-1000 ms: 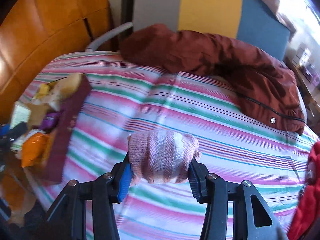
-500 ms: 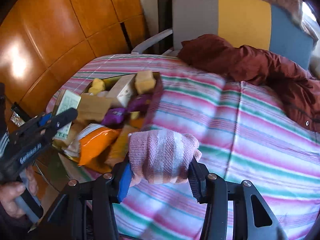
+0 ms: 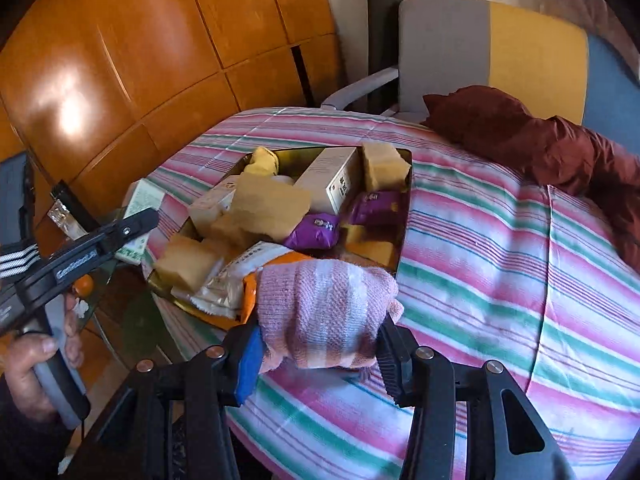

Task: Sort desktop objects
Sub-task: 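Carry the pink sock and green oil box over the gold tray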

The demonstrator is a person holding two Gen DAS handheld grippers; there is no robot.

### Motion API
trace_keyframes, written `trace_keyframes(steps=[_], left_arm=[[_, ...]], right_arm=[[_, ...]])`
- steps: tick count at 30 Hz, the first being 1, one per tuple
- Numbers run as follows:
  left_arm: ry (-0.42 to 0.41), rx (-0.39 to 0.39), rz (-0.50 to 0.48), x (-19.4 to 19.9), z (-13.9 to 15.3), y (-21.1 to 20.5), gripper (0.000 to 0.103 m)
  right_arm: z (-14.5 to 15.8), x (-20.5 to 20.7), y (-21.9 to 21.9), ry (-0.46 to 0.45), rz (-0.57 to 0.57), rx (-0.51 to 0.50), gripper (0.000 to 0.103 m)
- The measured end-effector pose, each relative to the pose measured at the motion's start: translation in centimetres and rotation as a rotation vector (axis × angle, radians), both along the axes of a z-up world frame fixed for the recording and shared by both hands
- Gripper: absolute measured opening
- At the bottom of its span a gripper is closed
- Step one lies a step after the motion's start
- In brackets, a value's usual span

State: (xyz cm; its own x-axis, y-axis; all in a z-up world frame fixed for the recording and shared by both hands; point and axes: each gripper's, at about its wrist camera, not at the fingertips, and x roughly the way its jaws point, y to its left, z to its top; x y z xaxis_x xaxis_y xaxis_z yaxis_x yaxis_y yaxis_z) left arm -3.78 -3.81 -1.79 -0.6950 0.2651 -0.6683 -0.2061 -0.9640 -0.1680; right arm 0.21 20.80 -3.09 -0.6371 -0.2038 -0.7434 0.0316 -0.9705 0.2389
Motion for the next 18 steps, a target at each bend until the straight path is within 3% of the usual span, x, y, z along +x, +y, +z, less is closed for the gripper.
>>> trace_keyframes(steps=[5, 9, 12, 18], left_arm=[[-0.019, 0.025, -0.088, -0.7, -0.2, 2.9, 0.030], [-0.029, 0.020, -0.168, -0.9, -0.9, 6.0, 0.030], [-0.041, 0.001, -0.195, -1.2, -1.4, 7.5, 0.030], [-0.057, 0.050, -0.225, -2.3, -1.6, 8.7, 0.030]], right_arm=[[-0.2, -1.3, 0.9, -0.013, -0.059, -0.004, 0.051], [0.0, -2.5, 2.3, -0.020, -0.090, -0.067, 0.051], [0.5, -3.7, 2.3, -0.010, -0.083, -0.065, 0.051], [1.3, -6.4, 2.7, 0.007, -0.098, -0.083, 0.051]])
